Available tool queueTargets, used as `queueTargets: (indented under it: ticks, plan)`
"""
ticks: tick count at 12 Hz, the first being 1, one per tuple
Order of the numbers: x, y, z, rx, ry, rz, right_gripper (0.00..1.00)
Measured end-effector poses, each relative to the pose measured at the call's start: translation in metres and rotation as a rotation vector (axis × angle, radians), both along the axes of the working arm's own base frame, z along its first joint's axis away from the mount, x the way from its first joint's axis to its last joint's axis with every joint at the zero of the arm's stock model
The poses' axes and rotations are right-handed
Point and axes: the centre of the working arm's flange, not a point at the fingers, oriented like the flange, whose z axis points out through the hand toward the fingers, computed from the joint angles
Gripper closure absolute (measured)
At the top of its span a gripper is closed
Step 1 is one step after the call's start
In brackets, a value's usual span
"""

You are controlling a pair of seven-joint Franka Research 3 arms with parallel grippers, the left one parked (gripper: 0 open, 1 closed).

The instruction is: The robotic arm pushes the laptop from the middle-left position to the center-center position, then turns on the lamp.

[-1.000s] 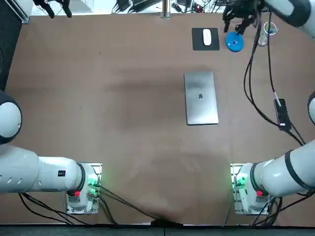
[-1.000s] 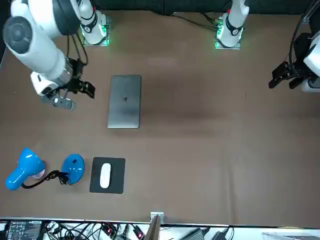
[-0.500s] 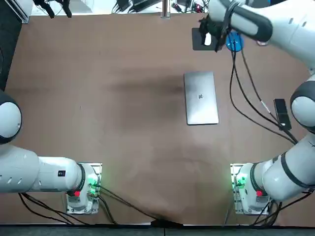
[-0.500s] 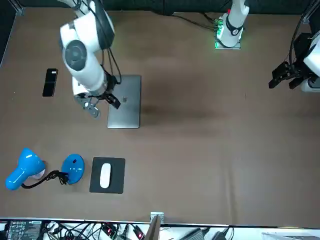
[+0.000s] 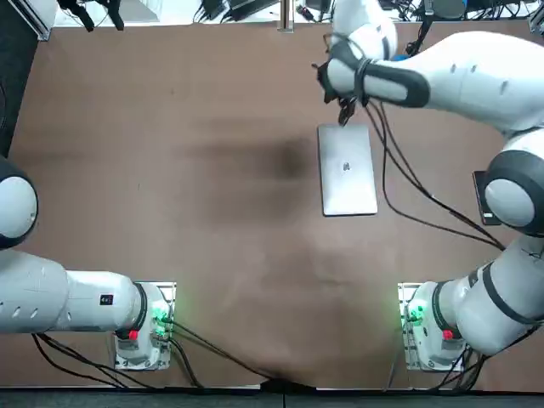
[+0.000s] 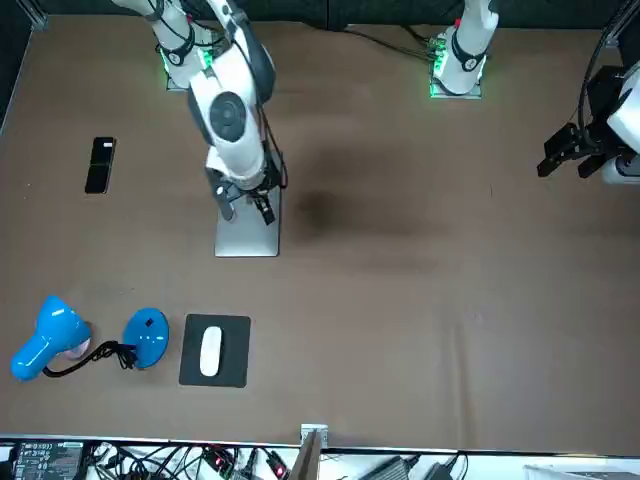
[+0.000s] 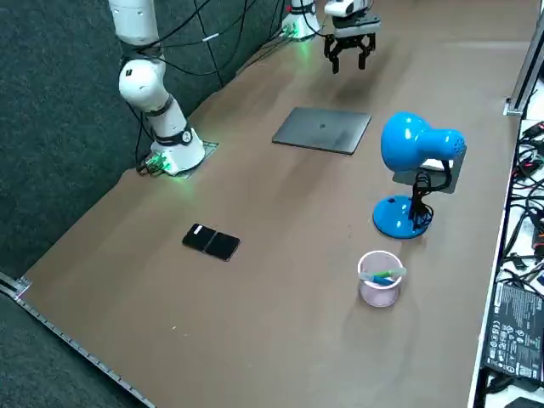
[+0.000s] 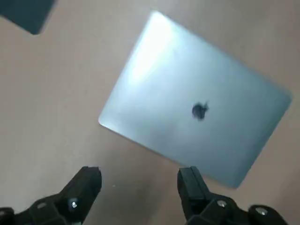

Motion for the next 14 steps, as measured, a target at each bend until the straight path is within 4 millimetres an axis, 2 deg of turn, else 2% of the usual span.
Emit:
queueTargets:
  ticks: [4,5,7,10,14]
  plan:
    - [-0.016,0.038,-0.051,-0.010,-0.022,-0.318,0.00]
    - [-0.019,0.050,-0.076,-0.003,-0.037,-0.449,0.00]
    - [-0.032,0.063,-0.103,0.010,-0.051,-0.523,0.00]
    - [-0.051,0.067,-0.137,0.017,-0.058,-0.589,0.00]
    - [-0.075,0.065,-0.164,0.051,-0.079,-0.616,0.00]
